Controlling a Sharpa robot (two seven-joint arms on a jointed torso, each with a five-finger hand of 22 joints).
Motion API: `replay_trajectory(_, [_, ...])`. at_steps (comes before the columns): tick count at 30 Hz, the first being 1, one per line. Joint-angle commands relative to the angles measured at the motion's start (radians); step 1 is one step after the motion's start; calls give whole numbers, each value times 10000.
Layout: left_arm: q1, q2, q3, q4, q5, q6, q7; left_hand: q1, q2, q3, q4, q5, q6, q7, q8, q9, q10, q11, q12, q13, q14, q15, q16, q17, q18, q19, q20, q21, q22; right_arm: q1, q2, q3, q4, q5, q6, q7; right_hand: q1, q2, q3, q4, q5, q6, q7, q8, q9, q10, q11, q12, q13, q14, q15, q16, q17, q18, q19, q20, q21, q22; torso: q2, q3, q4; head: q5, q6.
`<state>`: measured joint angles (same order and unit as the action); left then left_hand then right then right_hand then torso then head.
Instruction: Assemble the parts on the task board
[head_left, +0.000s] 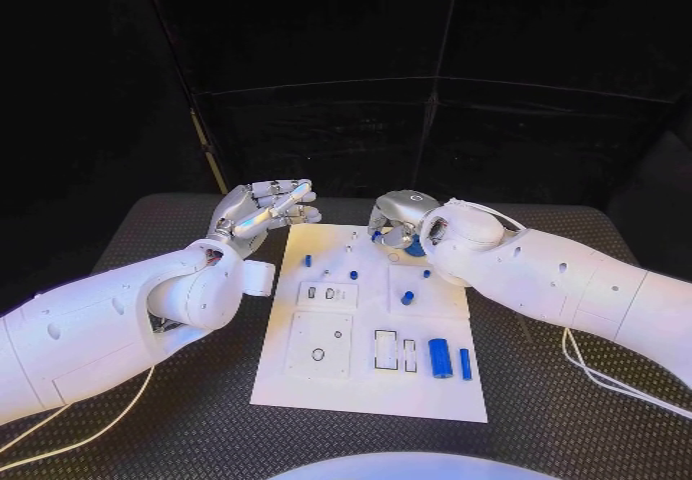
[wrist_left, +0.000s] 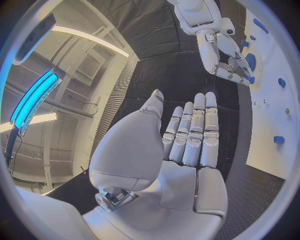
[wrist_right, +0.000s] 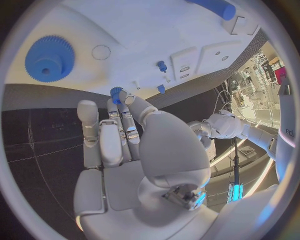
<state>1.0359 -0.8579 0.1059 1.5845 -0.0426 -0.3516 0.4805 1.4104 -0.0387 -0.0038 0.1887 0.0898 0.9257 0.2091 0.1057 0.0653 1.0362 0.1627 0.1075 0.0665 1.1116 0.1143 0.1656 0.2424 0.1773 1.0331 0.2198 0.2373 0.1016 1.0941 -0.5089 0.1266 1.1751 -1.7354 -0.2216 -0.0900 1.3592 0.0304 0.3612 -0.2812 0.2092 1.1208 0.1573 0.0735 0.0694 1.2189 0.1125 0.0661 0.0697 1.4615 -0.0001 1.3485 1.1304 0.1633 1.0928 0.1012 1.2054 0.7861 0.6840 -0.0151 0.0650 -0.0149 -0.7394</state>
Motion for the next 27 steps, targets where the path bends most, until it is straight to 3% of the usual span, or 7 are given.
replay_trajectory(1, [14, -6, 11, 31, -43, 88, 48, 9, 119, -27, -36, -7, 9, 59, -56, -4, -27, 24, -44, -11, 7, 8, -52, 15, 55, 26, 20, -46, -12, 24, 138, 6, -148, -195, -579, -2, -6, -94, 115, 0, -34, 13, 11, -49, -11, 336, -294, -17, -18, 391, -16, 51, 23, -83, -62, 18, 75, 18, 6, -5, -3, 29, 9])
replay_trajectory(27, [17, 121, 15, -40, -44, 122, 33, 41, 136, -39, -83, -9, -5, 74, -82, -6, -55, 35, -78, -15, 18, 12, -84, 34, 55, 42, 22, -67, -28, 28, 1424, 6, -1640, -331, -798, 345, -60, -201, 300, 1, -52, -40, 32, -71, -17, 279, -273, -24, -24, 395, -1, 90, 58, -86, -68, 30, 115, 43, -1, 5, 9, 129, 19])
